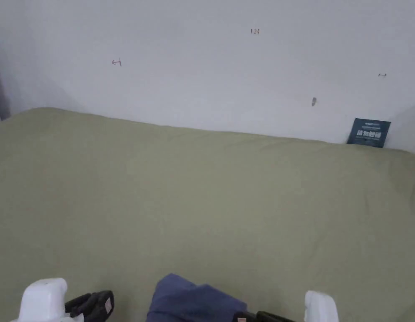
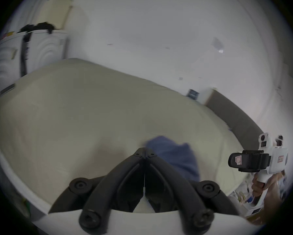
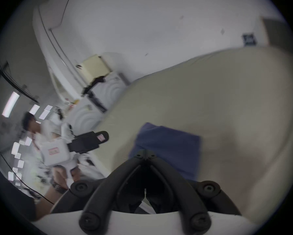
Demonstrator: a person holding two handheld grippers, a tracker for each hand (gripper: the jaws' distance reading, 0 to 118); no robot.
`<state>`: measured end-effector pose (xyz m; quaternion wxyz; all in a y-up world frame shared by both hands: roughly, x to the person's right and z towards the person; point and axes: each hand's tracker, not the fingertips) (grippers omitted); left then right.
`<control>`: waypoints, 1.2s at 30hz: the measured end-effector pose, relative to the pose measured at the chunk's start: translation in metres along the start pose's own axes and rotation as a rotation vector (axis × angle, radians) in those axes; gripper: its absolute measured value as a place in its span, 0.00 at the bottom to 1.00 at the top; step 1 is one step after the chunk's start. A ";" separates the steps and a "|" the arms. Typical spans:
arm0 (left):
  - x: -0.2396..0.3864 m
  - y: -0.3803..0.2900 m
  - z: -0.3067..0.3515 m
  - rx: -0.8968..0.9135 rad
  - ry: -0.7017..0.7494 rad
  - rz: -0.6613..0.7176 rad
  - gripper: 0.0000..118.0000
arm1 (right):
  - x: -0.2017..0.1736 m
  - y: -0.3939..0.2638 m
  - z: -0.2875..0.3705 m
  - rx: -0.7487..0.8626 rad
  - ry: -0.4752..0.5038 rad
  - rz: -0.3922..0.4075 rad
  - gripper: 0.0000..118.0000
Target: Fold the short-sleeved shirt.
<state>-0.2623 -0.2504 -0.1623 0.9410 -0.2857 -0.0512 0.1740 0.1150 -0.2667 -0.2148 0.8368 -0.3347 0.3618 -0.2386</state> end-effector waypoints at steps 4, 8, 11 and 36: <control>-0.027 -0.006 -0.001 -0.014 0.052 0.126 0.00 | 0.053 -0.001 -0.068 -0.120 0.211 -0.150 0.01; -0.029 -0.013 -0.011 -0.062 0.043 0.118 0.00 | 0.103 -0.017 -0.099 -0.175 0.197 -0.324 0.01; -0.025 -0.015 -0.024 -0.117 0.024 0.076 0.00 | 0.129 -0.033 -0.102 -0.176 0.175 -0.442 0.01; -0.006 -0.045 -0.114 -0.469 -0.285 0.460 0.45 | 0.125 -0.030 -0.094 -0.157 0.172 -0.376 0.01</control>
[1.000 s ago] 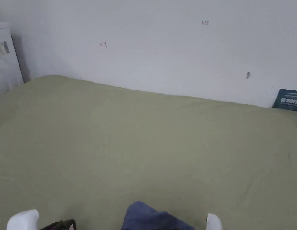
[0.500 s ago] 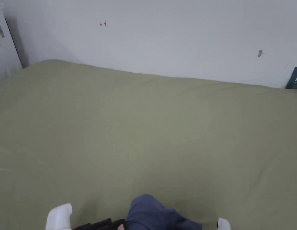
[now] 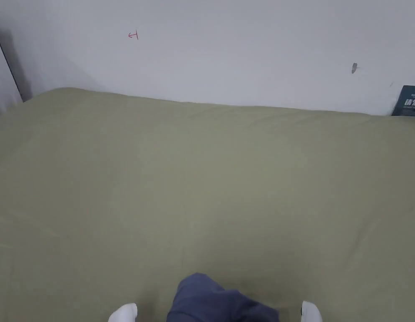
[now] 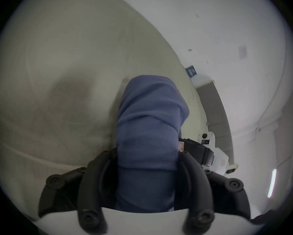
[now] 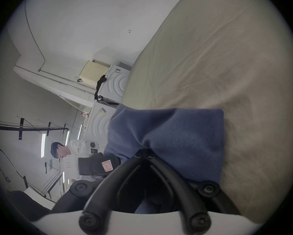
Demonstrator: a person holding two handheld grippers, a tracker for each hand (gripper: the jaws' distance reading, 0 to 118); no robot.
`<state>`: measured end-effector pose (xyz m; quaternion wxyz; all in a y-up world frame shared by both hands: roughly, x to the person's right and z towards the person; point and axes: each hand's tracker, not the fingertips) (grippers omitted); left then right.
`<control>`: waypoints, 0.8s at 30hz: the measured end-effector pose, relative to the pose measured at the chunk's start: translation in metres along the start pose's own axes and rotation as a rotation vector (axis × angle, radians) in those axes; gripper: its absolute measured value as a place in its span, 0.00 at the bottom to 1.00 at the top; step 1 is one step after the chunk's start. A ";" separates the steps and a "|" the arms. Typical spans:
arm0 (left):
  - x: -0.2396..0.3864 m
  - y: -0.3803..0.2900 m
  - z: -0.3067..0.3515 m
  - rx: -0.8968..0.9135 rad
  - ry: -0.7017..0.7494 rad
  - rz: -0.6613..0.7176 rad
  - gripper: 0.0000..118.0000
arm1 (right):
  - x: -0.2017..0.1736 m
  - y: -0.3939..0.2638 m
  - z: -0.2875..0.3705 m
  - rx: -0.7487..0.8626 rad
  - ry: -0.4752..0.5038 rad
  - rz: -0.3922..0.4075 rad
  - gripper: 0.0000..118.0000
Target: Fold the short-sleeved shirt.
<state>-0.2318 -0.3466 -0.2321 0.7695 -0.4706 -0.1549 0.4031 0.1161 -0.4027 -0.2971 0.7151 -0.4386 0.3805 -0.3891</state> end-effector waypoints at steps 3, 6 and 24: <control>-0.011 0.001 0.004 -0.002 -0.075 0.013 0.38 | -0.002 -0.001 0.002 0.009 -0.002 0.005 0.01; -0.009 0.002 0.005 0.006 -0.081 0.005 0.34 | -0.007 -0.002 0.006 0.019 -0.027 0.047 0.01; -0.093 0.142 0.213 0.161 0.319 -0.109 0.33 | -0.067 -0.013 0.021 0.062 -0.171 0.242 0.01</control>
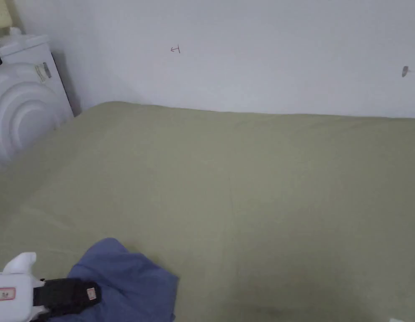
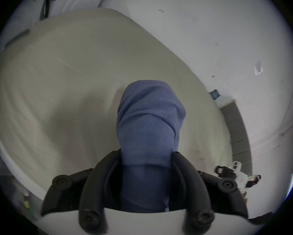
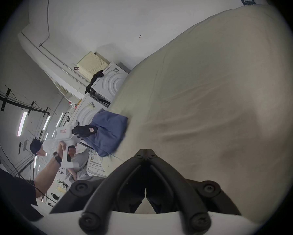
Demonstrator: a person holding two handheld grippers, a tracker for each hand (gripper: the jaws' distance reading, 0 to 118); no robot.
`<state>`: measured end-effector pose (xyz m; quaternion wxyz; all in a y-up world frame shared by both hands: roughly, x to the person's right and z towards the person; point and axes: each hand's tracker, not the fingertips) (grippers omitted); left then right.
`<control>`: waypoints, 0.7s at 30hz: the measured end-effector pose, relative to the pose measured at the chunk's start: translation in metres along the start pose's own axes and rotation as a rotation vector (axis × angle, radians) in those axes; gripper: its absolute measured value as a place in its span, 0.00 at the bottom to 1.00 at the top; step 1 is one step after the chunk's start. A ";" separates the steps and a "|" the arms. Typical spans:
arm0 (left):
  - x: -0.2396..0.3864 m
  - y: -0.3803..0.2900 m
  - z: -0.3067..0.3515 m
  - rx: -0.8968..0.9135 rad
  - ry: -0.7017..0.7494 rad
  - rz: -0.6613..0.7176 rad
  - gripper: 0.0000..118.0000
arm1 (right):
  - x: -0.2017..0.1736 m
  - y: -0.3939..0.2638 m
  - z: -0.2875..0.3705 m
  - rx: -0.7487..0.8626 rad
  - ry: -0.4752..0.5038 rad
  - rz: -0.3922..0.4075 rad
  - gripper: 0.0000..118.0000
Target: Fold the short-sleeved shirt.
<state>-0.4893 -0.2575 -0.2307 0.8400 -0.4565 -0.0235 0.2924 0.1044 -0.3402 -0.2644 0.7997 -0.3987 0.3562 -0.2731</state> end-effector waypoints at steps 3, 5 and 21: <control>-0.051 0.021 0.024 -0.002 0.104 0.020 0.33 | -0.010 -0.006 -0.003 -0.027 -0.029 0.023 0.01; -0.094 0.029 0.033 -0.001 0.168 0.090 0.33 | -0.016 -0.012 -0.003 -0.040 -0.044 0.027 0.01; -0.072 0.025 0.128 0.219 0.373 0.004 0.56 | -0.062 -0.017 0.063 0.051 -0.091 0.132 0.01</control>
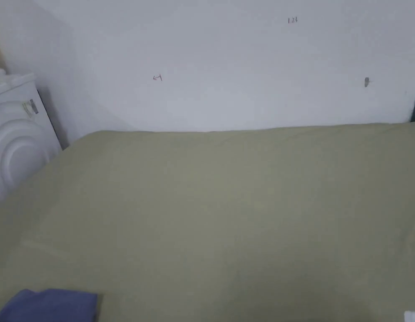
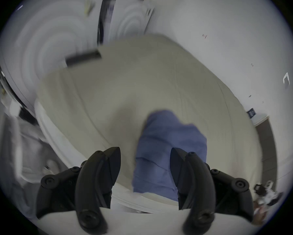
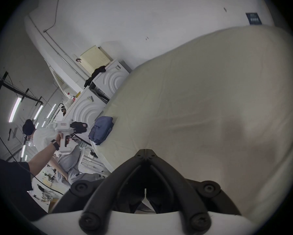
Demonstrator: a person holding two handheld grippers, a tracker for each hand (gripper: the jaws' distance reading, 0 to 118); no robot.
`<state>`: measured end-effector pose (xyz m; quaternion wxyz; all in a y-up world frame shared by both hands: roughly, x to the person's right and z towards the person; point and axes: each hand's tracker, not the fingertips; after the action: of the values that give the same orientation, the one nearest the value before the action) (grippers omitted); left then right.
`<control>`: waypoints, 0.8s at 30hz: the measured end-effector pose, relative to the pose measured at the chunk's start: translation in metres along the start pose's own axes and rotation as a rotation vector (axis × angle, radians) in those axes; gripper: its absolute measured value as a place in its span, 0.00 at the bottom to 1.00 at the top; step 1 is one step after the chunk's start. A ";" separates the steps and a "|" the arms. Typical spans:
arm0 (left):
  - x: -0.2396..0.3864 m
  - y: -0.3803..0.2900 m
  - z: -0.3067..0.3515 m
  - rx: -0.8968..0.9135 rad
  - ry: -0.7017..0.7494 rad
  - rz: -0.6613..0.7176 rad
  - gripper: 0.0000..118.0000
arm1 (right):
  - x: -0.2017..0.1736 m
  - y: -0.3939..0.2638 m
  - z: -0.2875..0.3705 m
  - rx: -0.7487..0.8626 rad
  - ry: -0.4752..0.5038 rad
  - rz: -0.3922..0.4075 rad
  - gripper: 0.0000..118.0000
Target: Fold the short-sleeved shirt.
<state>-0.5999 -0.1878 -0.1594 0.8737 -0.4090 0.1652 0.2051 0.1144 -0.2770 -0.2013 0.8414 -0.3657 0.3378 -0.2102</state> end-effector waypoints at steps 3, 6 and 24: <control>0.061 -0.006 0.055 0.188 0.128 -0.180 0.56 | -0.008 0.006 0.026 0.066 -0.077 0.053 0.01; 0.137 -0.034 0.081 0.427 0.250 -0.350 0.56 | -0.017 0.015 0.049 0.135 -0.219 0.136 0.01; 0.414 -0.261 0.118 0.637 -0.189 -0.550 0.00 | -0.101 0.007 0.134 0.533 -0.869 0.362 0.01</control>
<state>-0.0999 -0.1544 -0.1073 0.9898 -0.1270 0.0242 -0.0601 0.1425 -0.1483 -0.0973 0.9901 -0.1285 -0.0486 0.0303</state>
